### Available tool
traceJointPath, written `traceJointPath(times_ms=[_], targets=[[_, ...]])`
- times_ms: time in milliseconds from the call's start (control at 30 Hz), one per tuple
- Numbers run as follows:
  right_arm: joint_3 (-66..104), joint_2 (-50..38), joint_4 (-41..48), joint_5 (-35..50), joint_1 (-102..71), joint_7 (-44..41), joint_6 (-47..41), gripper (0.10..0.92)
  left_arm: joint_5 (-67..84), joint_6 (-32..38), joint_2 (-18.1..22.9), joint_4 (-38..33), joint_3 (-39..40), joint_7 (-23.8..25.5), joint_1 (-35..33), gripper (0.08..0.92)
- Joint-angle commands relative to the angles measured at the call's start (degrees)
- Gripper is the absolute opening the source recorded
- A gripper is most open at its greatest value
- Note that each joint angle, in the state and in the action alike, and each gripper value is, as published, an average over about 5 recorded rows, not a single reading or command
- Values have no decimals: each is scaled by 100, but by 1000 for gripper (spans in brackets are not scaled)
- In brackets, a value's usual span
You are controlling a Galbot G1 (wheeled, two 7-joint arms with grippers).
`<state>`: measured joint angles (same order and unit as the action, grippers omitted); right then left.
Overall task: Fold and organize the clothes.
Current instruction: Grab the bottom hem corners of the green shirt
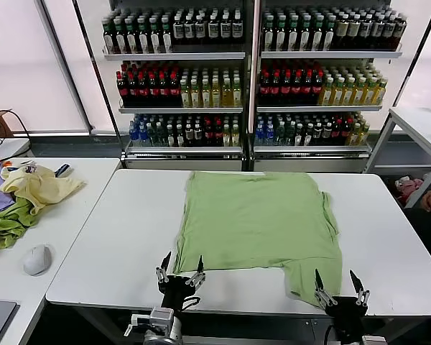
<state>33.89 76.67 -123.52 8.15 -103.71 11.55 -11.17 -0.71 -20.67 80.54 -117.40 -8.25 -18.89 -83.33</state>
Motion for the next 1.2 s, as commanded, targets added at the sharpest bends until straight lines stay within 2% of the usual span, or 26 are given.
traceJointPath(times_ms=[33,267,467,1033,1200], targets=[[1,65,36,-152,-107,82,-321,823,257,-949,-87,477,62,-385,599,823],[-69,182,141,-76,-75,135,-360,798,794,-1260,-155,539,96,-548,773,823],[-103,211,289,241,-19,193,-431,639,1154,-1272,-228,549,107,-587,764,787],[-132,151,276,704,26,-64,-527,158,1851,-1264,-378,403,119,-562,643,307],[-68,68,169,737,8,-207,-377,126,1981,-1161,-455,350,82,-513,618,162]])
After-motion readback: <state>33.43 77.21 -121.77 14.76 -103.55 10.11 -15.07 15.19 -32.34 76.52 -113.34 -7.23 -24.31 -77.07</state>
